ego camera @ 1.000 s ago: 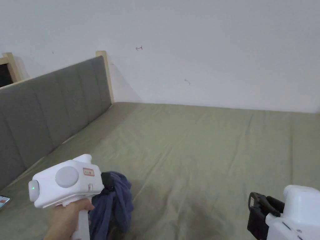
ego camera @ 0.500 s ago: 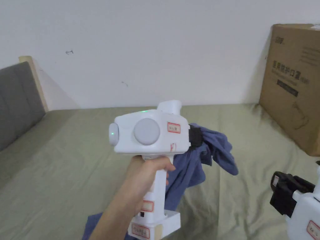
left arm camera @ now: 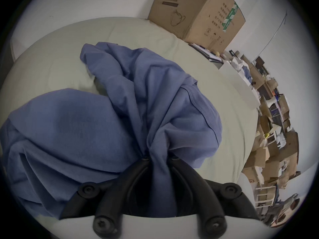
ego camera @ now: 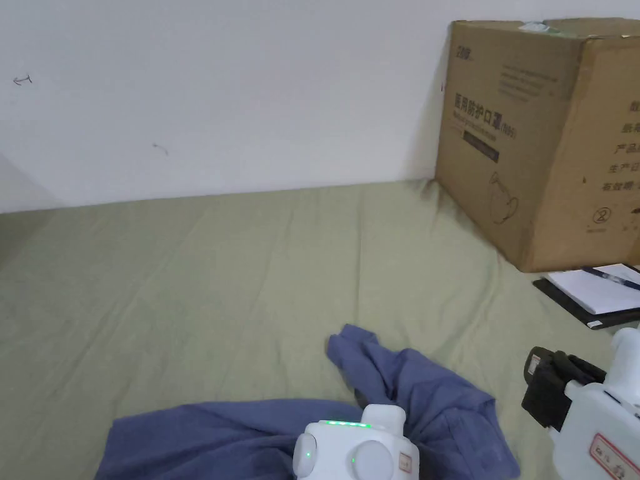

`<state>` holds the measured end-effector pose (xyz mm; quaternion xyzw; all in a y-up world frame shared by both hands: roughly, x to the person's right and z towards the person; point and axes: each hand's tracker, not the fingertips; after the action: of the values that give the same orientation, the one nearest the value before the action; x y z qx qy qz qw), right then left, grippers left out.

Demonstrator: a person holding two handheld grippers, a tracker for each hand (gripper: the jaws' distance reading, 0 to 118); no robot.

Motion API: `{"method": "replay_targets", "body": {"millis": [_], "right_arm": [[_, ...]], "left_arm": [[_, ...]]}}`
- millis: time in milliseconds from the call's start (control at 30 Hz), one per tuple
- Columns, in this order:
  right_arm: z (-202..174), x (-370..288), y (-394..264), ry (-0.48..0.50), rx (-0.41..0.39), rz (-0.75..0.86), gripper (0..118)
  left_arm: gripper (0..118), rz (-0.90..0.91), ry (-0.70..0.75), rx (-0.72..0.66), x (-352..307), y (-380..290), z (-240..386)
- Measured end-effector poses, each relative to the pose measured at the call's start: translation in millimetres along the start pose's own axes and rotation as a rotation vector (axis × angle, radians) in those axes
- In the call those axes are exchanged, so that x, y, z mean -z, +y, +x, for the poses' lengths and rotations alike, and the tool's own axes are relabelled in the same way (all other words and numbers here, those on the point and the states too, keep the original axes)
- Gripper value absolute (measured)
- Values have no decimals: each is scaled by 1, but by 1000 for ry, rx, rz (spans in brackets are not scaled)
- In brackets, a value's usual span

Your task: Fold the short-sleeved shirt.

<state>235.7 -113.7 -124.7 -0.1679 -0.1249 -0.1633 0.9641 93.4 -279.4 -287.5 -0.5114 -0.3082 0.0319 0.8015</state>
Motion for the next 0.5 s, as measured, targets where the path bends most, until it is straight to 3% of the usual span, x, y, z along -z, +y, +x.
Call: {"method": "replay_targets", "body": {"millis": [133, 167, 300, 367, 400, 500], "right_arm": [[-8, 6, -5, 17, -6, -30, 0], [-11, 7, -6, 27, -13, -37, 0], [-25, 10, -10, 59, -55, -59, 0], [-33, 11, -12, 80, -70, -70, 0], [-37, 13, -14, 90, -77, -76, 0], [-48, 19, -22, 120, -93, -101, 0]], "left_arm": [[109, -20, -91, -72, -16, 8, -8], [113, -1, -76, -77, -23, 8, -8], [114, 98, -58, -100, -67, 8, -25], [110, 129, -43, -116, -90, 3, -40], [103, 166, -18, -124, -104, 1, -50], [21, 218, 148, -121, -129, -21, -75]]}}
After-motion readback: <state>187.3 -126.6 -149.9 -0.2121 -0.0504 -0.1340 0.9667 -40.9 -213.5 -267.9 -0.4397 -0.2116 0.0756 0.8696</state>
